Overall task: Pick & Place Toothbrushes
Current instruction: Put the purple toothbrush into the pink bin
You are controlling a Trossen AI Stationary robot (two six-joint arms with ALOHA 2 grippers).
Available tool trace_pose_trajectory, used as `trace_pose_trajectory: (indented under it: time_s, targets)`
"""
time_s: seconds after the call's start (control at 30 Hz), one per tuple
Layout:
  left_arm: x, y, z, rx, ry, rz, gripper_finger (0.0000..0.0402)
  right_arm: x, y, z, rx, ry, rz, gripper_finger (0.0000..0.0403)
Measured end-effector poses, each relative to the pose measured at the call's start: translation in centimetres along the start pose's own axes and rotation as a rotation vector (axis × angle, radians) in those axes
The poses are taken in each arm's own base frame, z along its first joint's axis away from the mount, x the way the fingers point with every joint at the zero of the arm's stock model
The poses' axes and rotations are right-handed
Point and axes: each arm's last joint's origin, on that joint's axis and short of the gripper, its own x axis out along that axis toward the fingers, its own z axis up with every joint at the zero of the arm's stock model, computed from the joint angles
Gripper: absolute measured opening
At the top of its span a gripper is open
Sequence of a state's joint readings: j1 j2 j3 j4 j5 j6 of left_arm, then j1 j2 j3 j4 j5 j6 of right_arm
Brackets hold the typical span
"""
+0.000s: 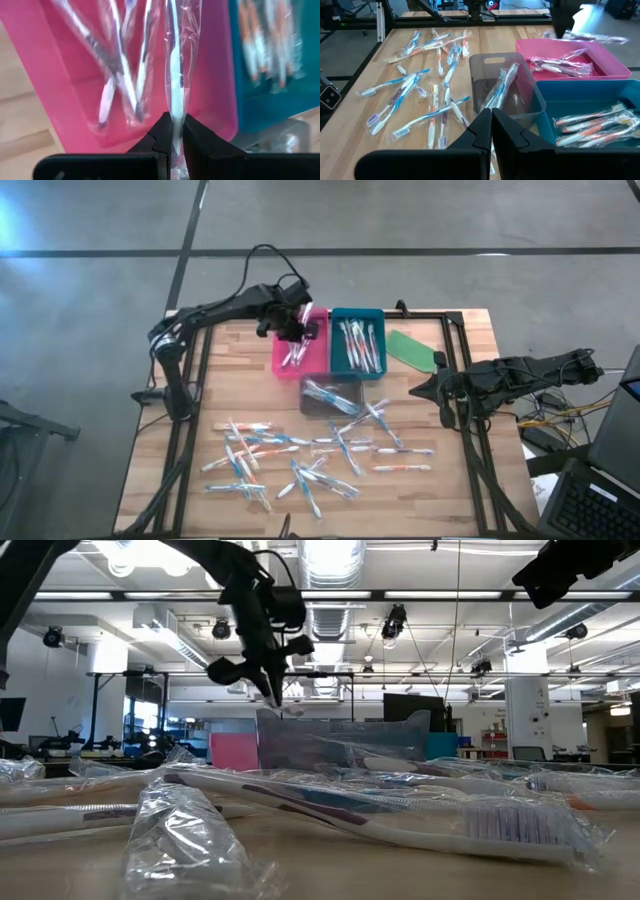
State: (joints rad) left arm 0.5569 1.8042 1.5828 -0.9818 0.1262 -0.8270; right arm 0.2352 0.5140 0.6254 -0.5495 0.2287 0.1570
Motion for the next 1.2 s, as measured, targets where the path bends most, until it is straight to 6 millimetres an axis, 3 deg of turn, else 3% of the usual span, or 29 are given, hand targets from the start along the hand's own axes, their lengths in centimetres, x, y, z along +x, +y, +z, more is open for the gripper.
trace_pose_trajectory:
  time_s: [0.6, 0.9, 1.2]
  targets:
    - [5.7, 4.0, -0.7, -0.054, 0.065, -0.042, 0.0030, 0.0, 0.0, 0.0, 0.000, 0.000, 0.000, 0.0008]
    - [6.1, 4.7, -0.6, -0.016, 0.063, -0.038, 0.0035, 0.0, 0.0, 0.0, -0.003, 0.000, 0.000, 0.0008]
    - [6.1, 4.9, -0.3, -0.001, 0.055, -0.042, 0.0083, 0.0, 0.0, 0.0, -0.002, 0.000, 0.000, 0.0008]
